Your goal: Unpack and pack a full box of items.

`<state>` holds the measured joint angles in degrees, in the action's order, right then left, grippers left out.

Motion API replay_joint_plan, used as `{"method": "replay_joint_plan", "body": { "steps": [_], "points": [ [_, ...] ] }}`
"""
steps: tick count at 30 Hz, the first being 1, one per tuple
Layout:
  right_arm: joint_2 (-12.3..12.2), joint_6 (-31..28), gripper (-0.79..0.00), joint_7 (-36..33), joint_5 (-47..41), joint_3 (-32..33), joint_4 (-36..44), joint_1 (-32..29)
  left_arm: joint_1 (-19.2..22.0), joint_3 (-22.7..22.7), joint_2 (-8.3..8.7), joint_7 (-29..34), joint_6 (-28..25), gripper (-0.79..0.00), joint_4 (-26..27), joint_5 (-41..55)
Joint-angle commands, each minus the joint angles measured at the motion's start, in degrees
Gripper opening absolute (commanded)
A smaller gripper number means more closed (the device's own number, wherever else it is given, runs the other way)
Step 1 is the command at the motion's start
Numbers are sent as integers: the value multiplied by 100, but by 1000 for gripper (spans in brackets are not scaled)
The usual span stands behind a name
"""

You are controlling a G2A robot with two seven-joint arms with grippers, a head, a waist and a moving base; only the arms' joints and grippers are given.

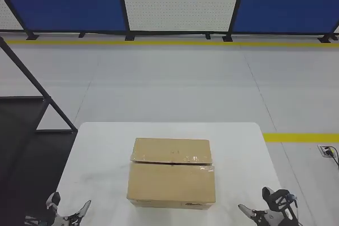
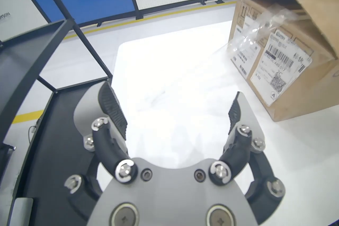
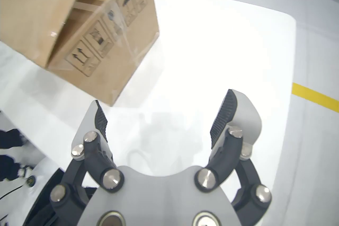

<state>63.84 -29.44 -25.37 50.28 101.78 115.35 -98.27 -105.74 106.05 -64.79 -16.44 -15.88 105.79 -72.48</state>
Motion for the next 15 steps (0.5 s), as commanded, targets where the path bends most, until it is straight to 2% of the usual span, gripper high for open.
{"method": "replay_joint_plan", "body": {
  "steps": [1, 2, 4, 15],
  "points": [
    [-49, -513, 0, -797, -1390, 82, -10, 76, 30, 117, 8, 34, -208, 0, 43, 205],
    [-92, -678, 0, -1239, -2036, 206, -59, 152, 33, 163, 12, 35, -316, 0, 107, 280],
    [-176, -662, 0, -1995, -2631, 506, -43, 301, -40, 239, 24, -57, -558, 0, 227, 226],
    [-176, -662, 0, -1995, -2631, 506, -43, 301, -40, 239, 24, -57, -558, 0, 227, 226]
  ]
}}
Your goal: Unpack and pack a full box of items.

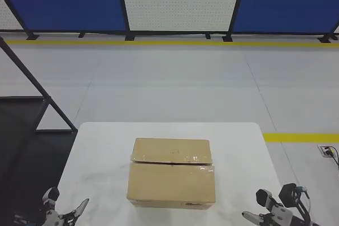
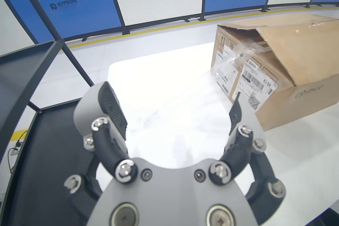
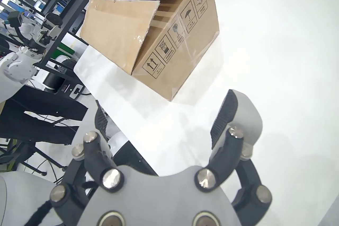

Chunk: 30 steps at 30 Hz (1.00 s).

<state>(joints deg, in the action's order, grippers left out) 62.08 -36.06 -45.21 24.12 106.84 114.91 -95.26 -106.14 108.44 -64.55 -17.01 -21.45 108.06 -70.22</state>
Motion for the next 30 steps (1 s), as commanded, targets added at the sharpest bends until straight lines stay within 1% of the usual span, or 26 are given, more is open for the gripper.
{"method": "replay_joint_plan", "body": {
  "steps": [1, 2, 5, 7, 9, 13, 14, 15, 18, 20, 30],
  "points": [
    [0, 0, 0, -11, -14, 1, 0, 0, 0, 0, 0, 0, -1, 0, 0, 0],
    [5, 35, 0, 32, -104, -31, -22, -4, 15, -15, -1, 18, -12, 0, 10, 32],
    [5, 425, 0, 23, -721, -315, -99, 225, 288, -56, 15, 298, -239, 0, 57, 244],
    [-11, 551, 0, -181, -1153, -508, -161, 490, 483, -29, 43, 466, -577, 0, 28, 355],
    [-38, 616, 0, -538, -1566, -710, -339, 809, 670, 8, 72, 634, -917, 0, -63, 512],
    [-69, 1049, 0, -1067, -2305, -1136, -853, 1561, 1092, 13, 140, 1055, -1793, 0, -443, 1075],
    [-73, 1136, 0, -1187, -2517, -1228, -987, 1760, 1208, 43, 158, 1164, -1931, 0, -538, 1207],
    [-76, 1244, 0, -1264, -2681, -1301, -1152, 1938, 1308, 36, 167, 1259, -1998, 0, -624, 1367],
    [-72, 1502, 0, -1535, -3390, -1548, -1544, 2360, 1525, -51, 207, 1685, -2479, 0, -806, 2116],
    [-85, 1596, 0, -1721, -3504, -1601, -1728, 2553, 1633, -15, 241, 2027, -2562, 0, -788, 2360],
    [-83, 1592, 0, -1696, -3527, -1611, -1714, 2542, 1633, -15, 241, 2027, -2562, 0, -788, 2360]
  ]
}}
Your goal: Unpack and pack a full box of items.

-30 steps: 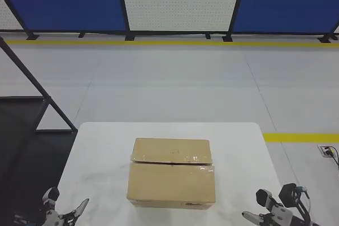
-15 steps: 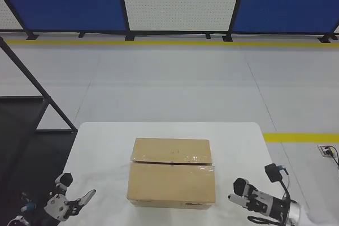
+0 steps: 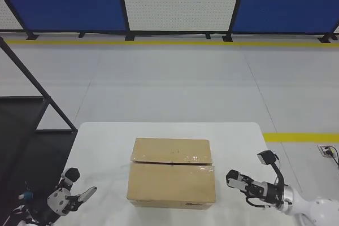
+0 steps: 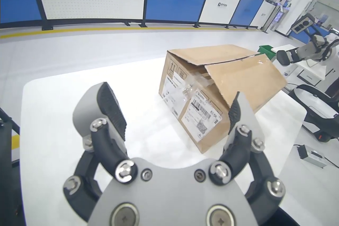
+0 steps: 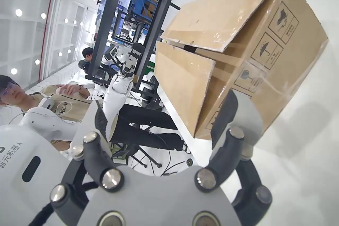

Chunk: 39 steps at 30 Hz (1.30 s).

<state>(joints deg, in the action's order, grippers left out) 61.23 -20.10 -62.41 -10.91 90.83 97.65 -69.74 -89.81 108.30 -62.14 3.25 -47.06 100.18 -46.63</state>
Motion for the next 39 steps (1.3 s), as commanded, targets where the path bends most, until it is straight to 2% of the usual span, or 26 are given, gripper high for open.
{"method": "replay_joint_plan", "body": {
  "steps": [1, 2, 4, 5, 15, 19, 25, 32, 39],
  "points": [
    [9, -38, 0, 63, -119, -51, 54, -46, 0, 0, 0, 1, -1, 0, 0, 1],
    [15, -97, 0, 90, -254, -95, 69, -97, 0, 0, 0, 1, -1, 0, 0, 1],
    [16, 35, 0, 394, -77, -114, -42, -95, 87, -61, -32, -13, 757, 0, -25, 48],
    [30, 72, 0, 509, -164, -194, -72, -76, 115, -187, -41, 61, 827, 0, 9, 152],
    [72, -266, 0, 622, -356, -692, -496, 321, 314, -335, -3, 997, 1065, 0, 31, 1126],
    [74, -217, 0, 785, 8, -841, -609, 452, 330, -362, 12, 1275, 1260, 0, 37, 1255],
    [89, -337, 0, 751, -278, -1007, -765, 560, 328, -364, 15, 1300, 1284, 0, 48, 1255],
    [96, -467, 0, 372, -971, -1135, -870, 663, 328, -364, 15, 1300, 1284, 0, 48, 1255],
    [67, -808, 0, -567, -1828, -1163, -845, 701, 328, -364, 15, 1300, 1284, 0, 48, 1255]
  ]
}}
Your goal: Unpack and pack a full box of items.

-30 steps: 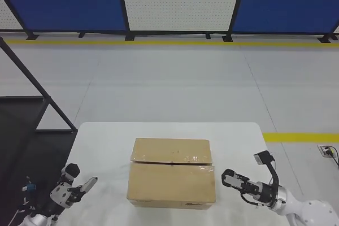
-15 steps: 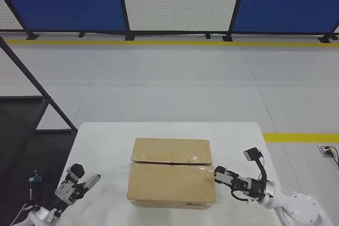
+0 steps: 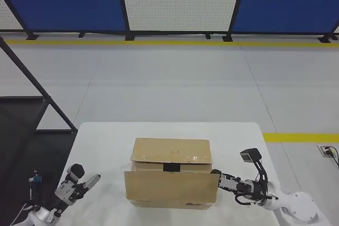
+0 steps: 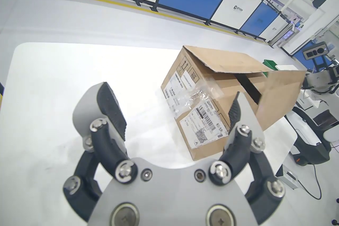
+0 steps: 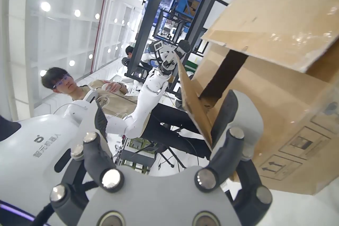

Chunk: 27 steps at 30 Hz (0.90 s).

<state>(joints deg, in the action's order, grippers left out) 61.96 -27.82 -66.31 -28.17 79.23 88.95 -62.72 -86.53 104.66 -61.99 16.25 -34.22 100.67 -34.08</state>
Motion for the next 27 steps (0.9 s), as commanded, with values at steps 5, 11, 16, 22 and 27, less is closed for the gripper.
{"method": "replay_joint_plan", "body": {
  "steps": [5, 11, 16, 22, 27],
  "points": [
    [-76, -134, 0, -882, -430, 87, 354, -126, 0, 0, 0, 0, 0, 0, 0, 0],
    [-234, 8, 0, -1025, -13, 155, 1148, -547, 0, 0, 0, 0, 0, 0, 0, 0],
    [-399, 46, 0, -1063, 450, 19, 1508, -851, 0, 0, 0, 0, 0, 0, 0, 0],
    [-613, -64, 0, -953, 922, -227, 1500, -1047, 0, 0, 0, 0, 0, 0, 0, 0],
    [-733, -318, 0, -698, 1317, -436, 1082, -1019, 0, 0, 0, 0, 0, 0, 0, 0]
  ]
}}
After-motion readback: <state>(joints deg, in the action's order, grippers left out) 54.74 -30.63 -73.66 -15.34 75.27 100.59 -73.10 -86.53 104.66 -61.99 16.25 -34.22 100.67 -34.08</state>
